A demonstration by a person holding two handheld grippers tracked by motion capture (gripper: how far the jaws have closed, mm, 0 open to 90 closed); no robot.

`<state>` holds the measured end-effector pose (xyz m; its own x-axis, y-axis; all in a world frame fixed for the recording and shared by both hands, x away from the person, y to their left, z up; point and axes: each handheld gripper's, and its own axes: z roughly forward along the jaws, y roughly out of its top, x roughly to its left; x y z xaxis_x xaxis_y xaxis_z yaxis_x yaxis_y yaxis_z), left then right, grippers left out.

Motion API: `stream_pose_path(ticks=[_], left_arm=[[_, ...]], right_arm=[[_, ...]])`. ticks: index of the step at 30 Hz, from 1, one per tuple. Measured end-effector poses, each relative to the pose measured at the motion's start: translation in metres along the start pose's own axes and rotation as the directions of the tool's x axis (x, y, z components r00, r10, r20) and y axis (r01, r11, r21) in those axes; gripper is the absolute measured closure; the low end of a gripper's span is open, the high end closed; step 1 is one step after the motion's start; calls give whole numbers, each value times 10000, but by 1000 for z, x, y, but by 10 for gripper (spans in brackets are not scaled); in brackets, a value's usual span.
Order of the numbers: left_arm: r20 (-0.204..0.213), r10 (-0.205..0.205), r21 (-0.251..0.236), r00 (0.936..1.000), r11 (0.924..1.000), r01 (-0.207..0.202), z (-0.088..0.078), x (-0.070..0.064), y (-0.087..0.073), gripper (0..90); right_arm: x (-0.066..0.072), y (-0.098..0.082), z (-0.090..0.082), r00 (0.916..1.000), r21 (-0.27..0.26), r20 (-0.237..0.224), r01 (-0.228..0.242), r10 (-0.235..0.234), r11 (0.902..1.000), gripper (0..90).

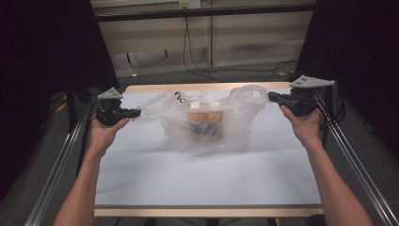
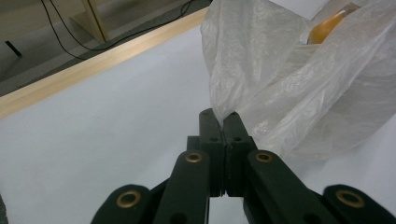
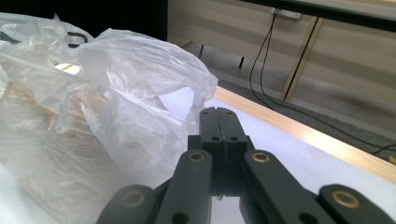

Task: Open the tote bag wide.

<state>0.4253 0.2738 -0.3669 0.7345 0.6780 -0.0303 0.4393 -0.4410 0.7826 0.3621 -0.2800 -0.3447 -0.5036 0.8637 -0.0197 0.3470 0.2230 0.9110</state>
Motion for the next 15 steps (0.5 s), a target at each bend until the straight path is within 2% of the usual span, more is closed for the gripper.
stream_pose_path(ticks=[2, 6, 9, 10, 12, 14, 15], left_arm=[[33, 46, 170, 10000, 9998, -47, 3, 1, -4, 894], [212, 242, 572, 9995, 9980, -253, 5, 2, -16, 895], [147, 94, 657, 9998, 9978, -104, 5, 2, -22, 895], [-23, 315, 794, 9995, 9964, -312, 6, 1, -22, 895], [-48, 396, 1027, 9992, 9940, -389, 9, -1, -23, 895], [-20, 263, 1040, 9997, 9942, -260, 12, -2, -25, 895], [-17, 329, 1072, 9995, 9937, -325, 13, -1, -25, 895]], right_arm=[[-1, 0, 6, 9999, 222, 53, 87, -88, 9997, 900], [-2, -9, 11, 9998, 580, -151, 98, -89, 9983, 900], [1, -16, 15, 9998, 750, -171, 123, -111, 9971, 900], [3, -18, 18, 9998, 833, -135, 179, -168, 9964, 900], [5, -21, 22, 9997, 957, -138, 238, -225, 9951, 900], [5, -24, 25, 9997, 1033, -90, 218, -210, 9944, 900], [4, -25, 26, 9998, 1057, -107, 166, -155, 9943, 900]])
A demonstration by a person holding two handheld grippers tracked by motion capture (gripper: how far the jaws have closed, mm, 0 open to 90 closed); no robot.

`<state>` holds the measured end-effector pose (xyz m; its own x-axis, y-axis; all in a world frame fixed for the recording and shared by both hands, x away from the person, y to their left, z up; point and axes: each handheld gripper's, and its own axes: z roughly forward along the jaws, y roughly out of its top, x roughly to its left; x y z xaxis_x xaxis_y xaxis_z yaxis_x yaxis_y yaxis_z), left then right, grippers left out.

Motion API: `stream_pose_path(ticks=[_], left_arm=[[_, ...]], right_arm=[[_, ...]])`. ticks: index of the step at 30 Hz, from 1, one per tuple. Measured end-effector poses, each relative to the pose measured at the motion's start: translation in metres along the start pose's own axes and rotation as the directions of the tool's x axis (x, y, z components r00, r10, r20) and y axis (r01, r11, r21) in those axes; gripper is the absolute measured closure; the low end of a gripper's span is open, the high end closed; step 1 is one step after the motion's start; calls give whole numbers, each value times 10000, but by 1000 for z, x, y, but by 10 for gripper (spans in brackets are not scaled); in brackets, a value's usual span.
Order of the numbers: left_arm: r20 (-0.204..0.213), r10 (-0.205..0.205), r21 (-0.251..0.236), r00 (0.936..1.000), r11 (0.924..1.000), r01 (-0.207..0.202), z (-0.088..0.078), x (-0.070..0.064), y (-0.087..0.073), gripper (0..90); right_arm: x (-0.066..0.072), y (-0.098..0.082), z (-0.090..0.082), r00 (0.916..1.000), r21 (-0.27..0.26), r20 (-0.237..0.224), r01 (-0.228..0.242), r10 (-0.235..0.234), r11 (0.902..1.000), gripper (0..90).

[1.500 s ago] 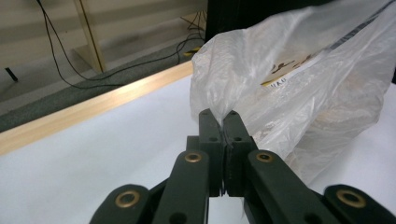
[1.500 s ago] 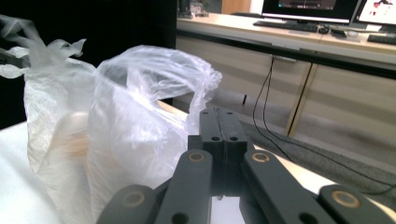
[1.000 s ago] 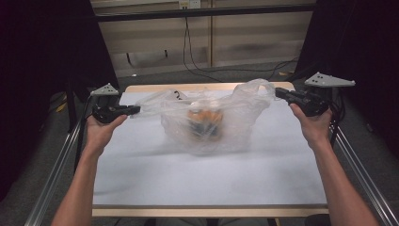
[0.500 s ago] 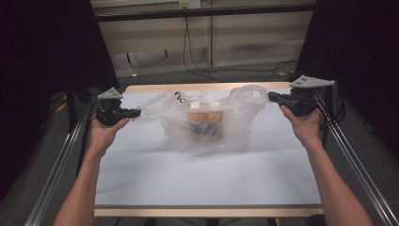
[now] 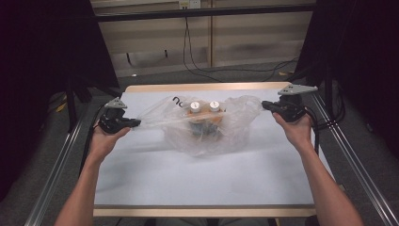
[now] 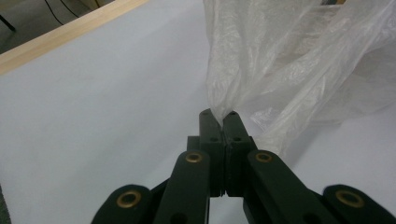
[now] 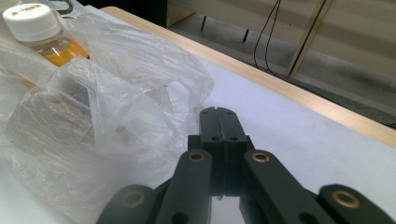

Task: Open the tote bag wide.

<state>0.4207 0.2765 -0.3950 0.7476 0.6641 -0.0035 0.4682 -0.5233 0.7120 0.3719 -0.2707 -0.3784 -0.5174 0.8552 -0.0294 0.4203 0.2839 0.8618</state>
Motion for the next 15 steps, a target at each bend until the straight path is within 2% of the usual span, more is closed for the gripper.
stream_pose_path(ticks=[2, 7, 15], left_arm=[[138, -96, 83, 9999, 9999, 95, 4, 1, -2, 895], [79, 307, 953, 9995, 9950, -313, 19, -4, -3, 894], [120, 404, 1254, 9991, 9912, -416, 27, -7, -5, 894]], right_arm=[[-1, -1, 1, 10000, 21, 3, -6, 6, 10000, 900], [-1, -5, 3, 9998, 328, 20, 218, -219, 9992, 900], [-4, -22, 7, 10000, 712, -8, 50, -50, 9975, 900]])
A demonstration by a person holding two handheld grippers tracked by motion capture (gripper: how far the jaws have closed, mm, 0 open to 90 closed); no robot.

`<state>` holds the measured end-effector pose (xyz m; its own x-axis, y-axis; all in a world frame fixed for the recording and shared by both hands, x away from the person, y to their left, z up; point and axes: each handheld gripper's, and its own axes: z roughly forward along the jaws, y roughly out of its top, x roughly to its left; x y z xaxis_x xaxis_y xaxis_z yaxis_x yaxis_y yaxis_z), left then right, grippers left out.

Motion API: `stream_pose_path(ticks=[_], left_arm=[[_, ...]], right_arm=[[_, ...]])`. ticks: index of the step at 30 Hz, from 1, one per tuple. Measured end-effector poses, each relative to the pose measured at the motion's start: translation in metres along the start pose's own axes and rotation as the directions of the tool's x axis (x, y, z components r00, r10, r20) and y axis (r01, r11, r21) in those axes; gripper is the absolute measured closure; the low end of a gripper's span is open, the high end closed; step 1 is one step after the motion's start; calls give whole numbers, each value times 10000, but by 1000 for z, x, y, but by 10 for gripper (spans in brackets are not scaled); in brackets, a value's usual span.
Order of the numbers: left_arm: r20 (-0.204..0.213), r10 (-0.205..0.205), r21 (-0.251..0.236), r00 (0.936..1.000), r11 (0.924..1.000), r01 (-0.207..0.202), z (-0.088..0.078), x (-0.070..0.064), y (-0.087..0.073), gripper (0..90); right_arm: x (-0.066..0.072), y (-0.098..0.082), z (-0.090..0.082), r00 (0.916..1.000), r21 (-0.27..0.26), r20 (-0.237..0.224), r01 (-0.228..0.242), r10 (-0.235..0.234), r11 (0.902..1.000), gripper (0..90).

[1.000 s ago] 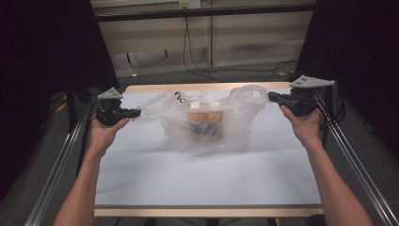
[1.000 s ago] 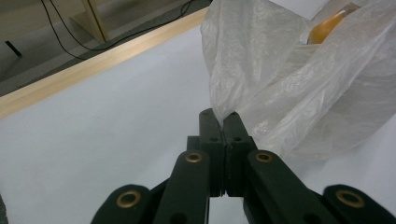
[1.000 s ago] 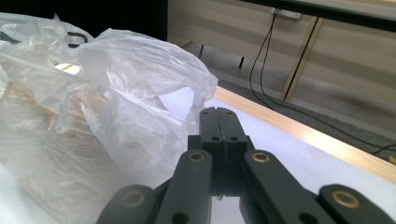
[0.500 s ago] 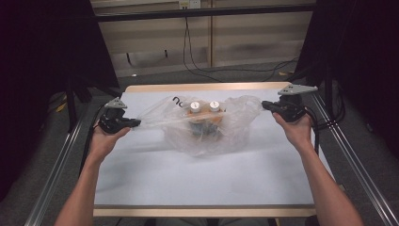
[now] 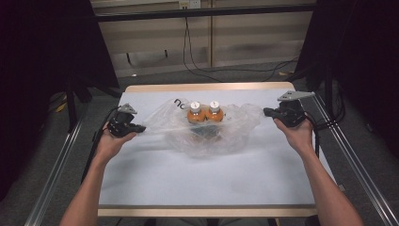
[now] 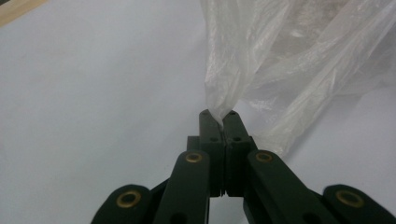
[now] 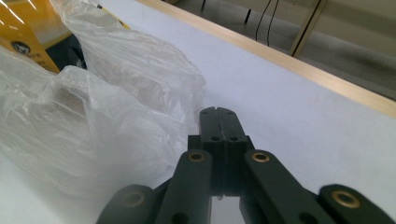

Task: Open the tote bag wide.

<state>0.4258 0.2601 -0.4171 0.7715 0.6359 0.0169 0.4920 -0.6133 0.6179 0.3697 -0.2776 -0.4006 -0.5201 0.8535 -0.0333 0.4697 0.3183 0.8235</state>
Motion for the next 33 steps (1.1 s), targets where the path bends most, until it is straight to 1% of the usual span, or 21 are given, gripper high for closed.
stream_pose_path(ticks=[1, 2, 4, 5, 7, 8, 9, 10, 11, 13, 14, 16, 18, 20, 22, 24, 26, 29, 30, 32, 33], left_arm=[[-102, 142, 44, 9998, 9999, -141, 3, 0, 0, 895], [-68, 3, 39, 10000, 10000, -2, 5, -1, 0, 895], [77, -72, 303, 9999, 9995, 70, 13, 1, 1, 895], [28, 8, 401, 10000, 9992, -9, 14, 3, 1, 895], [33, -184, 324, 9998, 9993, 183, 18, 5, 0, 895], [22, -150, 327, 9999, 9994, 149, 19, 6, 0, 895], [60, -221, 450, 9997, 9988, 218, 22, 5, -1, 895], [-46, -32, 602, 10000, 9982, 34, 23, 6, -2, 895], [7, -121, 589, 9999, 9982, 120, 26, 6, -2, 896], [104, -193, 656, 9998, 9977, 186, 32, 5, -3, 896], [61, -149, 759, 9999, 9970, 144, 34, 5, -3, 896], [161, -44, 956, 9999, 9954, 28, 38, 5, -4, 897], [308, -79, 1037, 9995, 9946, 46, 41, 5, -7, 896], [401, 23, 1244, 9992, 9922, -73, 44, 5, -9, 896], [449, 100, 1300, 9989, 9914, -158, 48, 2, -10, 896], [400, 127, 1287, 9991, 9915, -177, 49, 1, -11, 897], [543, 115, 1314, 9985, 9912, -186, 48, 2, -11, 897], [457, 166, 1420, 9988, 9896, -230, 48, 2, -10, 897], [425, 272, 1457, 9987, 9888, -331, 48, 2, -10, 896], [380, 377, 1443, 9986, 9886, -428, 49, 0, -10, 896], [287, 377, 1416, 9989, 9891, -414, 49, -2, -10, 896]], right_arm=[[0, -2, 1, 10000, 61, 31, 70, -71, 10000, 900], [0, -4, 3, 10000, 117, 36, 40, -40, 9999, 900], [-2, -7, 7, 10000, 196, 43, -35, 34, 9998, 900], [-3, -8, 10, 10000, 281, 26, -53, 52, 9996, 900], [-4, -9, 15, 9999, 485, 91, 62, -66, 9988, 900], [-4, -10, 17, 9999, 599, 107, 120, -127, 9981, 900], [-5, -10, 18, 9999, 689, 79, 96, -102, 9976, 900], [-6, -12, 21, 9999, 790, 64, 132, -137, 9968, 900], [-8, -14, 23, 9999, 875, -57, 101, -96, 9961, 900], [-11, -18, 27, 10000, 1041, 44, -37, 33, 9946, 900], [-12, -19, 29, 10000, 1093, 62, 13, -20, 9940, 900], [-11, -21, 32, 10000, 1258, 49, -10, 4, 9921, 900], [-12, -23, 34, 10000, 1341, -24, 58, -55, 9910, 900], [-13, -27, 36, 10000, 1654, -69, 13, -2, 9862, 900], [-17, -32, 40, 9998, 1722, -209, -10, 46, 9851, 900], [-16, -36, 43, 9999, 1984, -169, 9, 25, 9801, 900], [-16, -39, 46, 9997, 2076, -228, 93, -46, 9782, 900], [-16, -40, 48, 9996, 2260, -267, 111, -51, 9741, 900], [-16, -40, 50, 9993, 2341, -255, 338, -286, 9716, 900], [-14, -42, 53, 9986, 2536, -262, 508, -456, 9660, 900], [-14, -44, 54, 9990, 2606, -231, 423, -375, 9645, 900]])
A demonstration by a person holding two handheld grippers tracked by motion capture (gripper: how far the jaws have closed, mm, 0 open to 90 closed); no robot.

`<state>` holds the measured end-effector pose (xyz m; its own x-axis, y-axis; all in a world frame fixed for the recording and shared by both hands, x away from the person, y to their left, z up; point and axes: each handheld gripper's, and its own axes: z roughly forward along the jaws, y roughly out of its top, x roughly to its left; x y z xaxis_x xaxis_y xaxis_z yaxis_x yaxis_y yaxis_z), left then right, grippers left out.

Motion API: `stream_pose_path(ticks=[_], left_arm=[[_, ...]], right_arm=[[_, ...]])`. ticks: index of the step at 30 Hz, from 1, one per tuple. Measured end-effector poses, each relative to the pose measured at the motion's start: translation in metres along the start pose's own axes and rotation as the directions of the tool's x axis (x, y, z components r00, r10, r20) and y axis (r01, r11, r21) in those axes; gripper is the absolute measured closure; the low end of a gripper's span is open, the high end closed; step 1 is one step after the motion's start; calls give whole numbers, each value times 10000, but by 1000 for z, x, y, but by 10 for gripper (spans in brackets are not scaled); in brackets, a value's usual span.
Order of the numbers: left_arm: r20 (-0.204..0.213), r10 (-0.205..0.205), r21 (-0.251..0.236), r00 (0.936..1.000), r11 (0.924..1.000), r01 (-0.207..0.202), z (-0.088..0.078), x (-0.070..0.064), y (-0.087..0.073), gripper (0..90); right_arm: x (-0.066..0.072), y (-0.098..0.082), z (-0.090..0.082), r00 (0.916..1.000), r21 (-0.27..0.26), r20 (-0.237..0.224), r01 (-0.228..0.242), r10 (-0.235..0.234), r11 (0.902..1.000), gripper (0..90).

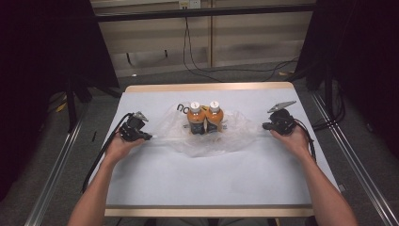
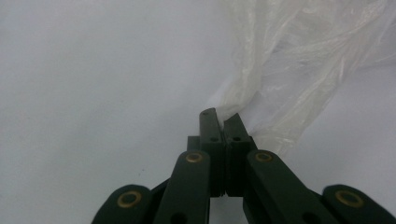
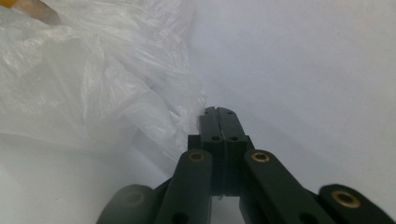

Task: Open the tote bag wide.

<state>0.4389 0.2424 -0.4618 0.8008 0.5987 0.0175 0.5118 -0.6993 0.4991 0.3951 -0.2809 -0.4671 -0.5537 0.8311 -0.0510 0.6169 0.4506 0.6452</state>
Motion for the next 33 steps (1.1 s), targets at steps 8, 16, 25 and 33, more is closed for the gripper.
stream_pose_path(ticks=[8, 16, 25, 33], left_arm=[[-31, 197, -340, 9998, 9992, -198, -1, -1, -5, 898], [387, -418, -617, 9984, 9971, 442, -2, -1, -10, 888], [61, -922, -1112, 9957, 9895, 923, -10, -5, -14, 726], [183, -1490, -2808, 9887, 9483, 1481, -42, -6, -24, 441]], right_arm=[[0, -12, 5, 10000, -70, -68, -9, 8, 10000, 900], [6, -14, 5, 9995, -222, 302, 139, -132, 9997, 900], [9, -18, 2, 9988, -532, 369, -306, 326, 9981, 800], [6, -14, -21, 9958, -1711, -350, -898, 850, 9812, 516]])
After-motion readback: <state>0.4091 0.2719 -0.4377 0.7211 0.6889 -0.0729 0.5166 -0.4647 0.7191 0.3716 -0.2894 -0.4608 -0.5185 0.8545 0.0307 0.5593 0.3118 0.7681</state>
